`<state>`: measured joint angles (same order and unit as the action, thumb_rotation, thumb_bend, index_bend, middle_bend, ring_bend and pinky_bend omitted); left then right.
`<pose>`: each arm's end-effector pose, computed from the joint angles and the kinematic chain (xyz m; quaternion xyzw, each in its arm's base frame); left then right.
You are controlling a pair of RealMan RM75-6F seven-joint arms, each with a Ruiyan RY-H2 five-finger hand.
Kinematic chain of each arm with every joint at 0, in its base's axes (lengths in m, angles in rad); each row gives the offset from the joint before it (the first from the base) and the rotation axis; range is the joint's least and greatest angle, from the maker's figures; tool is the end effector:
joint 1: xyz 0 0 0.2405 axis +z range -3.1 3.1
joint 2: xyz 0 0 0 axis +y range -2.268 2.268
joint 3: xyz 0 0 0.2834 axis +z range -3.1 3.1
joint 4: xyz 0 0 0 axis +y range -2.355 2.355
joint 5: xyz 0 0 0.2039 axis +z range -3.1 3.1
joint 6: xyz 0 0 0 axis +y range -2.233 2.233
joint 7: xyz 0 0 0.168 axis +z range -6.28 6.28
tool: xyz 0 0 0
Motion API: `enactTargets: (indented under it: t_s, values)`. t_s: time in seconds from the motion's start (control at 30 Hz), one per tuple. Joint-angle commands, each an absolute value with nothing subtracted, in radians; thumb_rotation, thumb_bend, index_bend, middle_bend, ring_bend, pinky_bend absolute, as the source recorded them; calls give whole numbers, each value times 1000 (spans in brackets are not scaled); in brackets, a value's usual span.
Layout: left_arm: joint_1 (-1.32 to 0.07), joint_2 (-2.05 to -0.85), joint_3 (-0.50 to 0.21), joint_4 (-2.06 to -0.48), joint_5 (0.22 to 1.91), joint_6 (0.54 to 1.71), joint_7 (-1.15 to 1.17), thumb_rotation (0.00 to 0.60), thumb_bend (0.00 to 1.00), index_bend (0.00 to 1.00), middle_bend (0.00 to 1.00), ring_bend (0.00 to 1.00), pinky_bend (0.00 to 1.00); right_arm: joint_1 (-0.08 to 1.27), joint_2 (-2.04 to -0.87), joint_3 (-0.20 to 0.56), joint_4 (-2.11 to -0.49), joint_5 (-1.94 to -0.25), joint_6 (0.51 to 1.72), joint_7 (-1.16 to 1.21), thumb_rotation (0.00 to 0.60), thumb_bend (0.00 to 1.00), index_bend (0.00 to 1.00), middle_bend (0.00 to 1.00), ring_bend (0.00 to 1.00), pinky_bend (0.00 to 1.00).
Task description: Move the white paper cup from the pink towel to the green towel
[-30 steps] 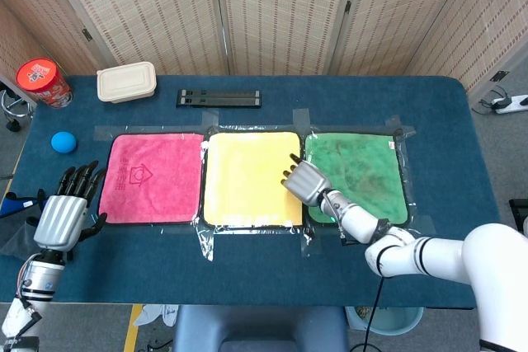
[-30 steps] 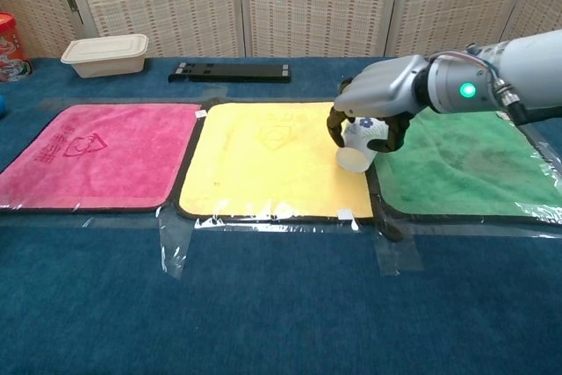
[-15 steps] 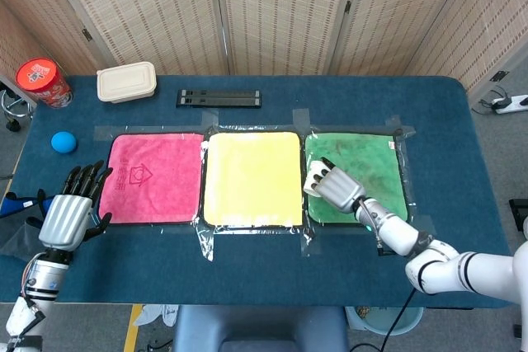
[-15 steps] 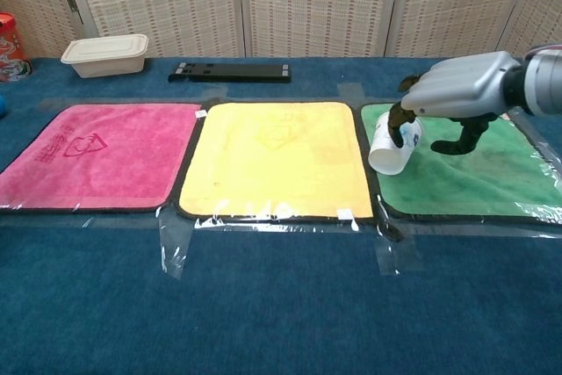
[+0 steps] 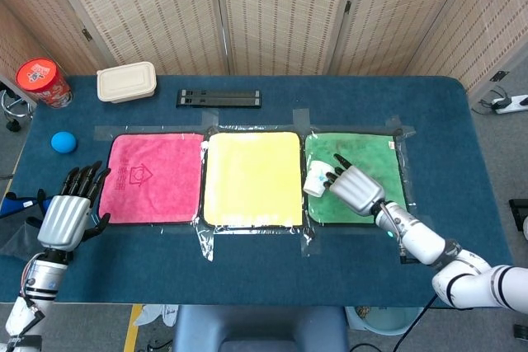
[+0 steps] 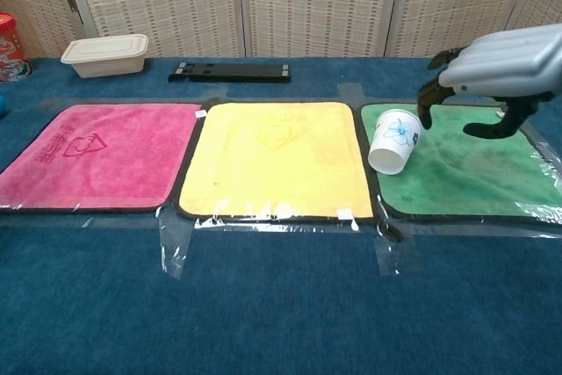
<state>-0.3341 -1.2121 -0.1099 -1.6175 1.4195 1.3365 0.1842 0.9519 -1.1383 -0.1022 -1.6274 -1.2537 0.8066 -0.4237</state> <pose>-0.2755 0.2939 0.1343 -0.6549 -0.3302 -0.3985 0.5507 -0.1737 -0.3849 0.0662 0.8850 -0.1653 0.1929 0.3901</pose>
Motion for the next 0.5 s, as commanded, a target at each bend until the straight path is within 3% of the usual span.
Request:
enactTargets:
  t_s: [0.03, 0.27, 0.5]
  values:
    - [-331, -1211, -108, -1618, 1420, 1340, 186, 600, 394, 0, 0, 0, 0, 983, -1196, -57, -1593, -1239, 759, -423, 600, 548, 312, 253, 242, 37]
    - [-321, -1204, -103, -1619, 1416, 1345, 185, 600, 393, 0, 0, 0, 0, 1048, -1352, -6, -1454, -1121, 657, -497, 600, 547, 312, 239, 226, 37]
    - [-313, -1200, -100, -1621, 1418, 1351, 182, 600, 394, 0, 0, 0, 0, 1076, -1425, -9, -1368, -1012, 625, -571, 600, 547, 312, 239, 225, 37]
